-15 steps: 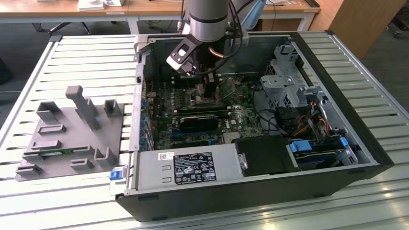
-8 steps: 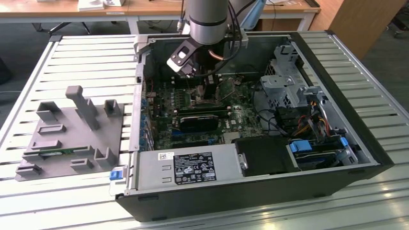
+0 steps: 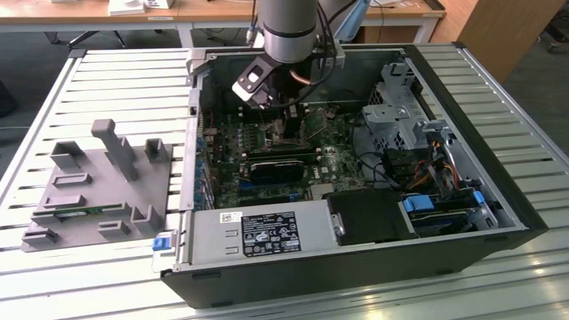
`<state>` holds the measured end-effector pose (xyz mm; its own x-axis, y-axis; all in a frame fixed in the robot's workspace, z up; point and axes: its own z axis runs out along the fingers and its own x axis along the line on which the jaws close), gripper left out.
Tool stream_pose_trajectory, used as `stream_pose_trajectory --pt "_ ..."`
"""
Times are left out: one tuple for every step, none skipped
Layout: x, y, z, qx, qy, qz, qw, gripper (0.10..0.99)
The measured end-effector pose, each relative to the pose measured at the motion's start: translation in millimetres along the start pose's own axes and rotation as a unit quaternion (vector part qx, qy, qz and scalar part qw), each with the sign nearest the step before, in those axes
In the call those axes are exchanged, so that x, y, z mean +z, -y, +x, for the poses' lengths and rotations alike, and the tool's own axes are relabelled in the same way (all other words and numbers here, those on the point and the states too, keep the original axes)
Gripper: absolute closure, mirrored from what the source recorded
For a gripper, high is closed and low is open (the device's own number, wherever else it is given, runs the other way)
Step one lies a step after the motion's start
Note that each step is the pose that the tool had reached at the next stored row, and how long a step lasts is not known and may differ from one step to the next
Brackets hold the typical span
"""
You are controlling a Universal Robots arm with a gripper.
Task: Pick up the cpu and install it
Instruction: 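Place the cpu into insertion slot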
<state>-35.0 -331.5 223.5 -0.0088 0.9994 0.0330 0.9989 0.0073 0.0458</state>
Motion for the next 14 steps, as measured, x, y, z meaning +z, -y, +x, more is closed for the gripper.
stream_pose_trajectory --pt "0.3 0.0 0.0 0.0 0.0 0.0 1.0 0.545" --pt "0.7 0.0 0.0 0.0 0.0 0.0 1.0 0.545" --pt "1.1 0.0 0.0 0.0 0.0 -0.0001 1.0 0.545" --pt "1.7 0.0 0.0 0.0 0.0 -0.0001 1.0 0.545" --pt "2.5 0.1 -0.1 0.0 0.0 0.0 1.0 0.545" --pt "3.4 0.1 -0.1 0.0 0.0001 0.0 1.0 0.545" --pt "4.4 0.1 -0.2 0.0 0.0001 0.0 1.0 0.545" --pt "5.4 0.2 -0.2 0.0 0.0 0.0 1.0 0.545" --pt "6.5 0.2 -0.2 0.0 0.0001 0.0 1.0 0.545" --pt "7.8 0.3 -0.2 0.0 0.0001 0.0 1.0 0.545" --pt "8.9 0.3 -0.1 0.0 0.0 0.0 1.0 0.545" --pt "9.9 0.4 0.0 0.0 0.0 0.0 1.0 0.545" --pt "10.7 0.4 0.3 0.0 0.0 -0.0001 1.0 0.545" --pt "11.3 0.4 0.4 0.0 0.0001 0.0 1.0 0.545"
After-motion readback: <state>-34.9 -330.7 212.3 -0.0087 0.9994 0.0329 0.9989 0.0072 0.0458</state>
